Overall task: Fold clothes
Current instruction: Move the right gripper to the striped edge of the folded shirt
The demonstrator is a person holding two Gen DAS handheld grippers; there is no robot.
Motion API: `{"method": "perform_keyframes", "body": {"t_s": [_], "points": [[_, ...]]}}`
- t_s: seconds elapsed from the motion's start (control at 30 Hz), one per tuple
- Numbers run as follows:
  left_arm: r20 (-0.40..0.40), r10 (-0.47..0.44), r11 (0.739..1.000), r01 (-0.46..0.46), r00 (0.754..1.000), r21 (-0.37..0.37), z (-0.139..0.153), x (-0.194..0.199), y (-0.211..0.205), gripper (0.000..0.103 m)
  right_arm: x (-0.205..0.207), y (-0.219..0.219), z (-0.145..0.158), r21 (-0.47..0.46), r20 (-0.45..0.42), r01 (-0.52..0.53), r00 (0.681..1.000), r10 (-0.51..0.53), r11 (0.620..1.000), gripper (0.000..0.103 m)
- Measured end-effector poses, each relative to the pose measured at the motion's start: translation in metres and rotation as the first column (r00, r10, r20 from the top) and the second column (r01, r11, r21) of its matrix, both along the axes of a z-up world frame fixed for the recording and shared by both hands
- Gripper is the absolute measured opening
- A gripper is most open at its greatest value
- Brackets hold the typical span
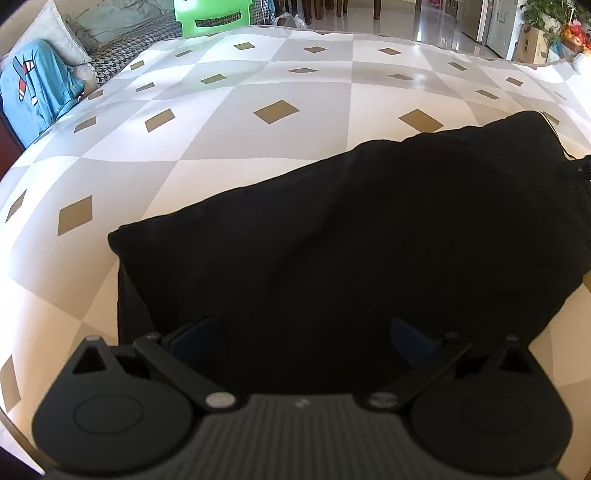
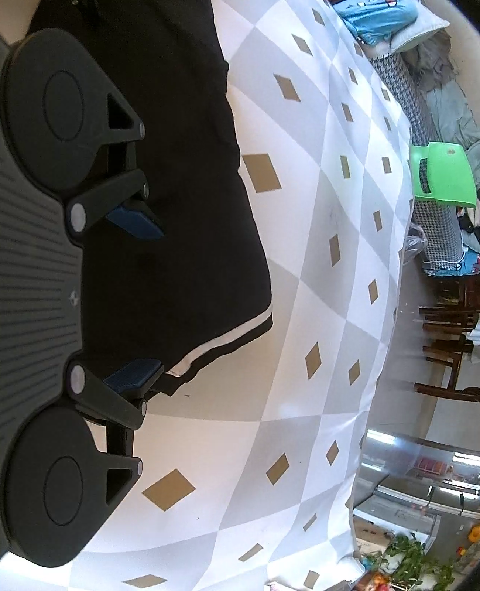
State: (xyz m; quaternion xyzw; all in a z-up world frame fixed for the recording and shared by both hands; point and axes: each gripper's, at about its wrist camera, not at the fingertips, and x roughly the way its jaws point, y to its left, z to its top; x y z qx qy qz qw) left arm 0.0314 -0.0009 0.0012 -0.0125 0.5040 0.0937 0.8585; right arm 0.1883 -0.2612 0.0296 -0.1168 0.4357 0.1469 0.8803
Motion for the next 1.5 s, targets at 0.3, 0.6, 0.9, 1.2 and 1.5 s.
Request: {"method": "perform_keyframes", "body": {"t_s": [0.3,0.6,0.9,1.2,1.5], "points": [[0.006,0.021,0.999,-0.021,1.0,-0.048,-0.003,0.007,0.002,0.103,0.013,0.007,-0.021,-0.062,0.014,-0.017,1.0,0.018,0.998,0.072],[0.01,0.007,0.998,-0.006,1.0,-0.064,-0.004,0.015,-0.005,0.103,0.021,0.0,-0.027,-0.073,0.043,0.033,0.999,-0.03,0.997,0.075],[0.008,-0.01,0.997,0.011,1.0,-0.077,-0.004,0.022,-0.012,0.103,0.03,-0.019,-0.025,-0.088,0.046,0.176,0.984,-0.173,0.98,0.078],[0.003,-0.013,0.997,0.013,1.0,-0.073,-0.003,0.021,-0.013,0.103,0.026,-0.036,-0.02,-0.117,0.007,0.255,0.967,-0.256,0.96,0.078],[0.001,-0.028,0.998,0.028,1.0,-0.053,-0.003,0.013,-0.014,0.103,0.008,-0.052,-0.016,-0.133,-0.045,0.283,0.956,-0.291,0.95,0.078]]}}
